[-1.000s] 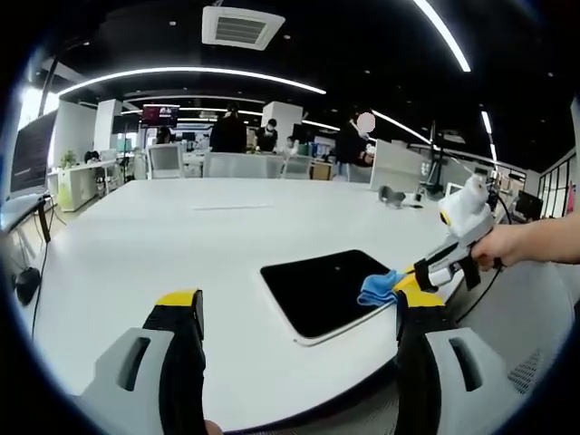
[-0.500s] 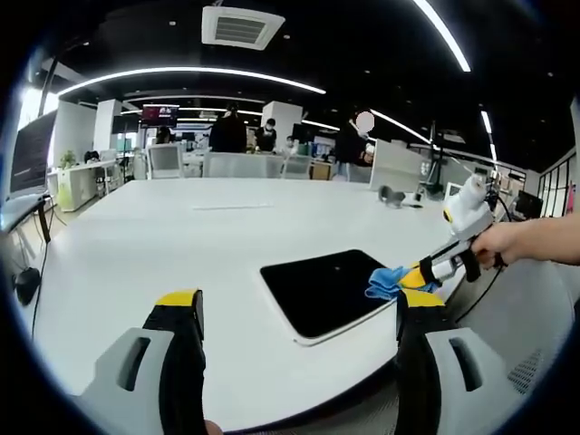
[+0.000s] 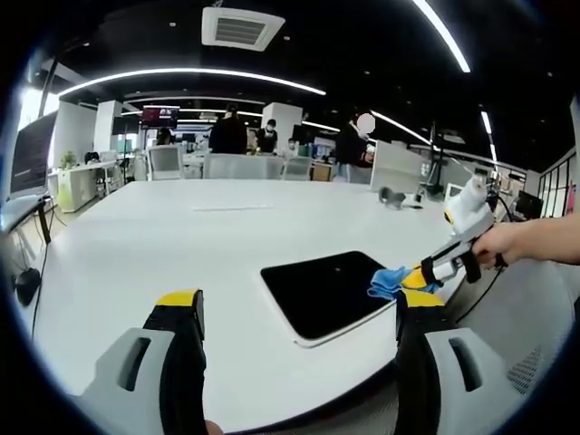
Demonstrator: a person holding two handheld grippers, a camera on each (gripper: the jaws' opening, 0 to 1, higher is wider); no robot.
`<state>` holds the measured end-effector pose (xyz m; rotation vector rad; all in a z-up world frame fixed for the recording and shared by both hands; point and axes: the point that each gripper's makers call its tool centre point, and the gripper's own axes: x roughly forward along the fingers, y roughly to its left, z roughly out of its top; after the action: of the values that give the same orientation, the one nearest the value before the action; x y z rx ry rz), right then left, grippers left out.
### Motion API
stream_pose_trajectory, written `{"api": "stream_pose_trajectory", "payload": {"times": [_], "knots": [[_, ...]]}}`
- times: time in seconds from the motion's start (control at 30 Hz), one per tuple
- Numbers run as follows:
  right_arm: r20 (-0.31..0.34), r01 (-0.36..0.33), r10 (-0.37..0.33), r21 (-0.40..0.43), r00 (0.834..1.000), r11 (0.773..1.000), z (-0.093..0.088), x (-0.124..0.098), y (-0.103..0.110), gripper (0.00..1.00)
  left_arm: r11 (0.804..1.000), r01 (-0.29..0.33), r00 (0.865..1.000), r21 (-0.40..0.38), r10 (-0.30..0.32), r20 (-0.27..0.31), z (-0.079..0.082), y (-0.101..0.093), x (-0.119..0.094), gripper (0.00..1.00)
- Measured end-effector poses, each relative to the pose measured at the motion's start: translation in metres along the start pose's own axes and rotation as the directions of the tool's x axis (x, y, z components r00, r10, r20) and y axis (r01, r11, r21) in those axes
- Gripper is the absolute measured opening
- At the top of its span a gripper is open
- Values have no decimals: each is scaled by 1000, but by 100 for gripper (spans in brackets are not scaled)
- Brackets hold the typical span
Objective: Wipe the mirror surface with the cleaning cloth until all visible marks leave the cleaned area.
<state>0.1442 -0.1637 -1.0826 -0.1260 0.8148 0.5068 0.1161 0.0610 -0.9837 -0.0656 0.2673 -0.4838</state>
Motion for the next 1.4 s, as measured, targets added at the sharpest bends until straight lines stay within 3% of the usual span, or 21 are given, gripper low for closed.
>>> {"api": "stream_pose_trajectory", "payload": {"times": [0.07, 0.43, 1.4], "knots": [[-13, 0, -1, -50, 1000, 999, 0, 1, 0, 0, 1000, 3, 1000, -1, -3, 0, 0, 0, 1, 85], [-39, -19, 15, -107, 999, 994, 6, 7, -4, 0, 1000, 9, 1000, 2, -9, -8, 0, -1, 2, 84], [-70, -24, 11, -183, 997, 983, 46, 43, -32, 0, 1000, 10, 1000, -7, -10, 0, 1, -1, 3, 83]]}}
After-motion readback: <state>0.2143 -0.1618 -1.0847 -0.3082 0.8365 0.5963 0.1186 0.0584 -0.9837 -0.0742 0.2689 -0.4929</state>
